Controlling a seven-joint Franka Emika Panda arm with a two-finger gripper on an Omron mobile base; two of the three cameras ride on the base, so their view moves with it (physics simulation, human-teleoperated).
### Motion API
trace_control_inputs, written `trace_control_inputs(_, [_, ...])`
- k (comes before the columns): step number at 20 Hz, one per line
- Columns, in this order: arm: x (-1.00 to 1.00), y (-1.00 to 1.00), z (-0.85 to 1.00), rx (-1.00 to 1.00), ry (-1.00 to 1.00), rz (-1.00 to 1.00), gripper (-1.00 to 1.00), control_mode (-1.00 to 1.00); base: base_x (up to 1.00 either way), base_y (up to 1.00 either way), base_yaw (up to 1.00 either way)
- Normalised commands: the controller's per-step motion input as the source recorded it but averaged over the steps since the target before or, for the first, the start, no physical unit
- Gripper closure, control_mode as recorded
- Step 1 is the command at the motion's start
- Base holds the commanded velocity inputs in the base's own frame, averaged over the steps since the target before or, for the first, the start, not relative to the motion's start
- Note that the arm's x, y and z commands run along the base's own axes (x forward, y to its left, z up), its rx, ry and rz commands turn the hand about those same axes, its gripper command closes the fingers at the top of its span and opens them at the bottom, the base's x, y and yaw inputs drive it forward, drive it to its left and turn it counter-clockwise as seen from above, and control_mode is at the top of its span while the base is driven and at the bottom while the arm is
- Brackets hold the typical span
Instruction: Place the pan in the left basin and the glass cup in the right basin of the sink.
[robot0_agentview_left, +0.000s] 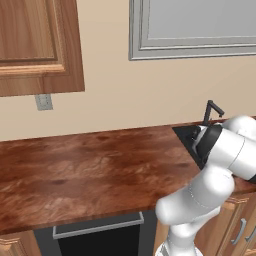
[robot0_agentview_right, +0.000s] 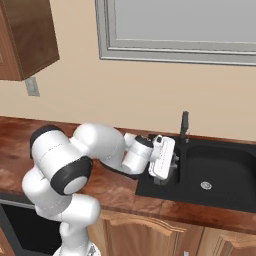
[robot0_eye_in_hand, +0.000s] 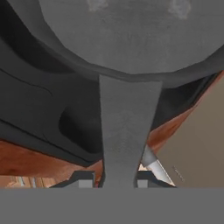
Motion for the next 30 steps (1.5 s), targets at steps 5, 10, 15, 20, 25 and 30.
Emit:
trace_control_inputs(5, [-0.12,0.05,-0.24,-0.06,0.04,0.0,-1.0,-1.0,0.0,0.0,0.0])
trace_control_inputs(10, [-0.07,0.06,-0.21,-0.08,0.04,0.0,-1.0,-1.0,0.0,0.0,0.0])
trace_control_inputs(15, [-0.01,0.02,-0.13,-0.06,0.02,0.0,-1.0,-1.0,0.0,0.0,0.0])
trace_control_inputs(20, [0.0,0.09,-0.02,-0.03,0.0,0.0,-1.0,-1.0,0.0,0.0,0.0])
trace_control_inputs(25, [0.01,0.08,0.09,-0.01,0.0,0.0,-1.0,-1.0,0.0,0.0,0.0])
trace_control_inputs(30, [0.0,0.0,0.2,-0.01,0.0,-0.01,-1.0,-1.0,0.0,0.0,0.0])
